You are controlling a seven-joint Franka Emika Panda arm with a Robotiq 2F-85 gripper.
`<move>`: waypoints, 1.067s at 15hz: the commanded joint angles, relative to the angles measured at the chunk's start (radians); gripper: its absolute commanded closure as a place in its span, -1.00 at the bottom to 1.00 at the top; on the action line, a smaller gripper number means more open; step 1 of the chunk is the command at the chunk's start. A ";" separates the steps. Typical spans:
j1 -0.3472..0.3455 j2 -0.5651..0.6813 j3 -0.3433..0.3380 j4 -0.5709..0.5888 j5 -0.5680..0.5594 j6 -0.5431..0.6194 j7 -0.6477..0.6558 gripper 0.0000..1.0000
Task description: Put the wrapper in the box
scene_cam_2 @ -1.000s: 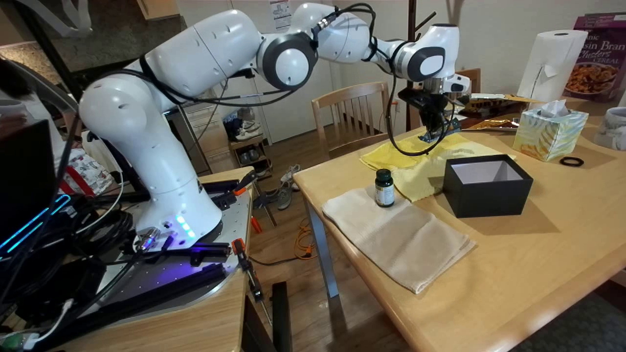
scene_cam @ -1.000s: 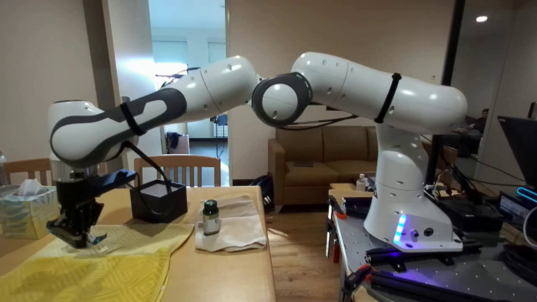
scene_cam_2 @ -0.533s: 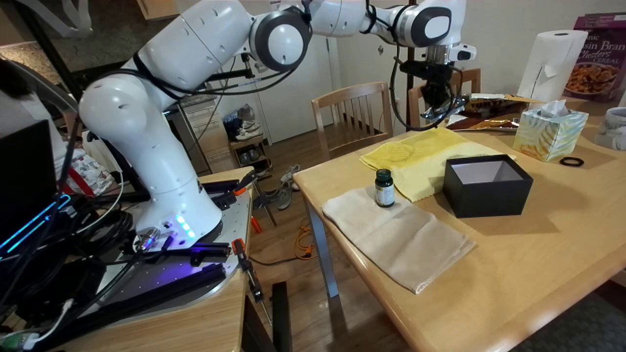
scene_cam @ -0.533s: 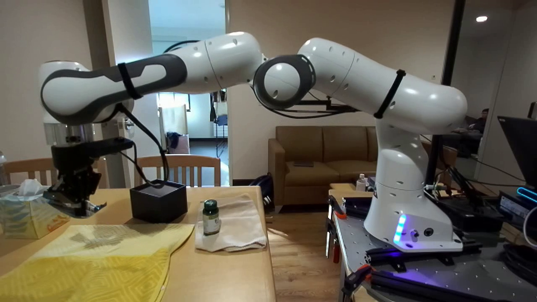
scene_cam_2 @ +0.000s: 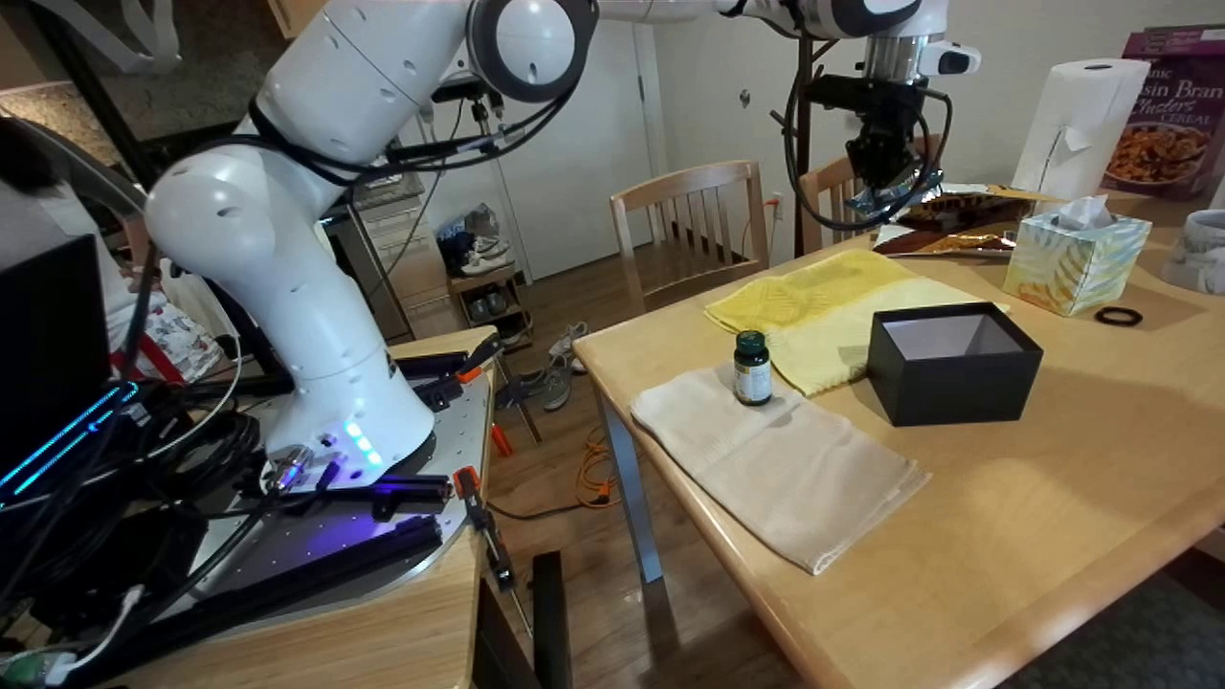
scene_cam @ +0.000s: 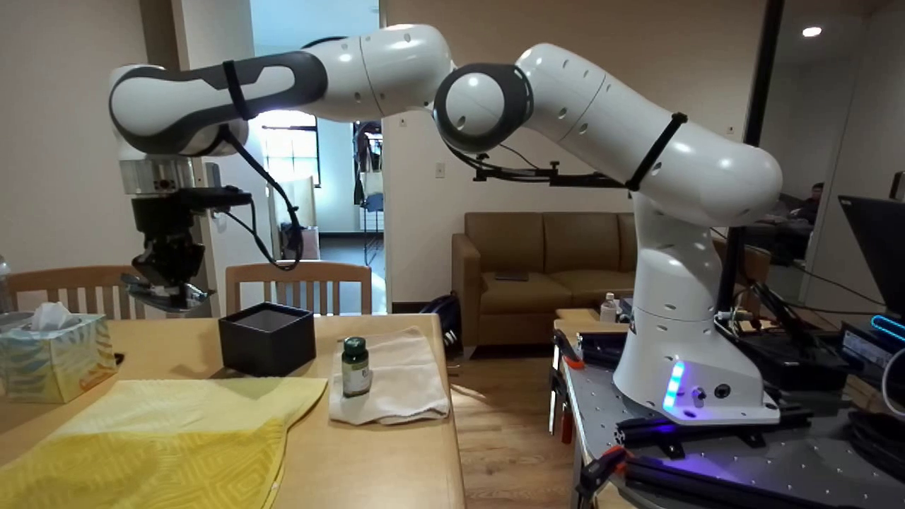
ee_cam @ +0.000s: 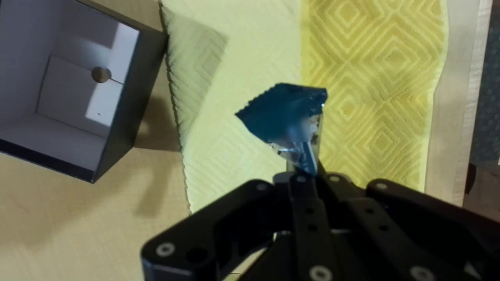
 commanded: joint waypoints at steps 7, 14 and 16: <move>-0.148 -0.205 0.037 -0.425 0.073 0.130 -0.106 0.98; -0.242 -0.354 0.051 -0.751 0.152 0.323 -0.162 0.98; -0.243 -0.407 0.035 -0.839 0.141 0.364 -0.161 0.98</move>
